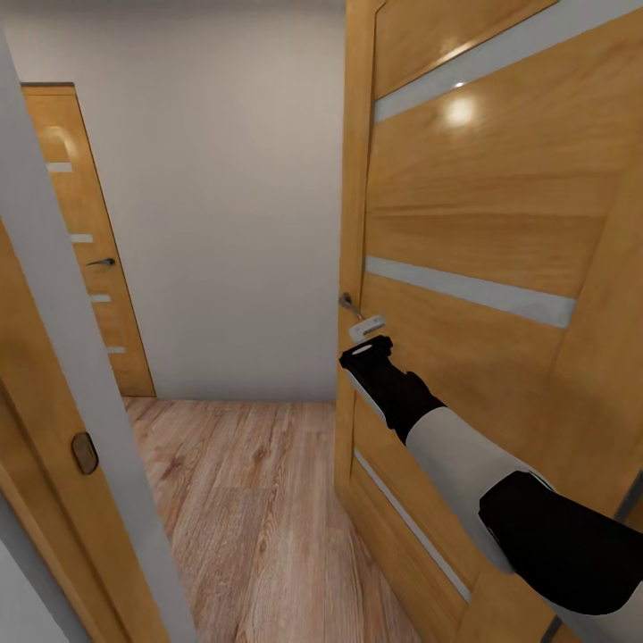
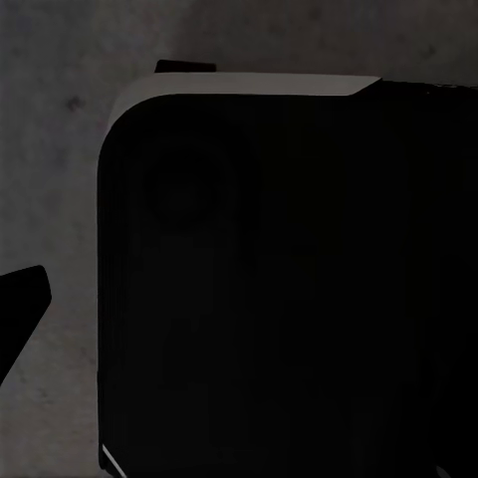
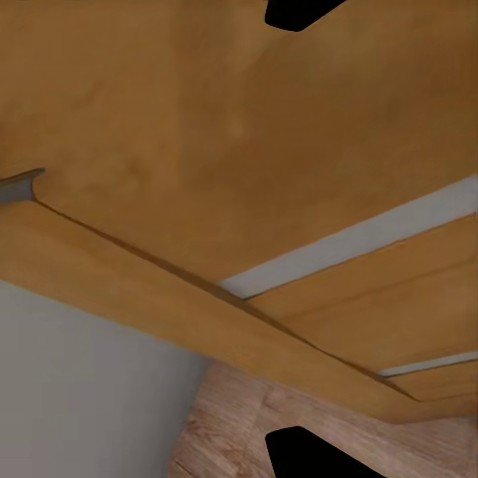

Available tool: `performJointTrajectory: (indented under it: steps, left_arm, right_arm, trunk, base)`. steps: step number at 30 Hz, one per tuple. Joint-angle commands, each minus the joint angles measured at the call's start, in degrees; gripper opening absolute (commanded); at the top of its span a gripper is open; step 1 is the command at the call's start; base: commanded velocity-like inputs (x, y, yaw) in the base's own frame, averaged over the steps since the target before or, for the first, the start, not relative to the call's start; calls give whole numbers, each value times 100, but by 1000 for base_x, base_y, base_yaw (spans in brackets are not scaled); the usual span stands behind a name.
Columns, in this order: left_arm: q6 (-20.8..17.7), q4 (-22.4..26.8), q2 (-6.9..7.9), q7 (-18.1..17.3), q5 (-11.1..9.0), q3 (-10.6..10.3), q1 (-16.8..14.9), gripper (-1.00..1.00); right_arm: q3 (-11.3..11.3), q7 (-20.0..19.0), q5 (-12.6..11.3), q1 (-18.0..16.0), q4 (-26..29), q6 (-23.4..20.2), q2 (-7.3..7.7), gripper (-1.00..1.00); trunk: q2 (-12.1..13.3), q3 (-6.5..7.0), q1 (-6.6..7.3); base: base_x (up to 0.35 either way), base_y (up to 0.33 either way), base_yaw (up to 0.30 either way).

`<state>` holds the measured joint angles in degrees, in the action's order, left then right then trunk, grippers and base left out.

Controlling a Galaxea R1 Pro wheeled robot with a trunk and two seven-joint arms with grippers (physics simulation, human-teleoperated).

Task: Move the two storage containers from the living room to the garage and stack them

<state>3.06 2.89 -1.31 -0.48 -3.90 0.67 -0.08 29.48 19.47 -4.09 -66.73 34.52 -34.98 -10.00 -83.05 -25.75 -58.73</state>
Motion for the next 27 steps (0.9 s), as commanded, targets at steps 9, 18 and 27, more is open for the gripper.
performJointTrajectory:
  steps: [9, 18, 27]
  left_arm:
    - [12, 1, -1, -13, -49, 3, -1, 100]
    - [13, 1, -1, -13, -49, -5, -1, 100]
    - [13, 1, -1, -7, -45, -5, -1, 100]
  right_arm:
    - [23, 48, -48, -7, 1, -26, 0, 100]
    - [23, 48, -48, -7, -1, -27, 0, 100]
    - [26, 334, -21, -7, -61, -11, 0, 100]
  trunk:
    - [-3, -6, 0]
    - [-3, -6, 0]
    - [-3, -6, 0]
  base:
    - [121, 0, 0]
    - [253, 0, 0]
    - [18, 0, 0]
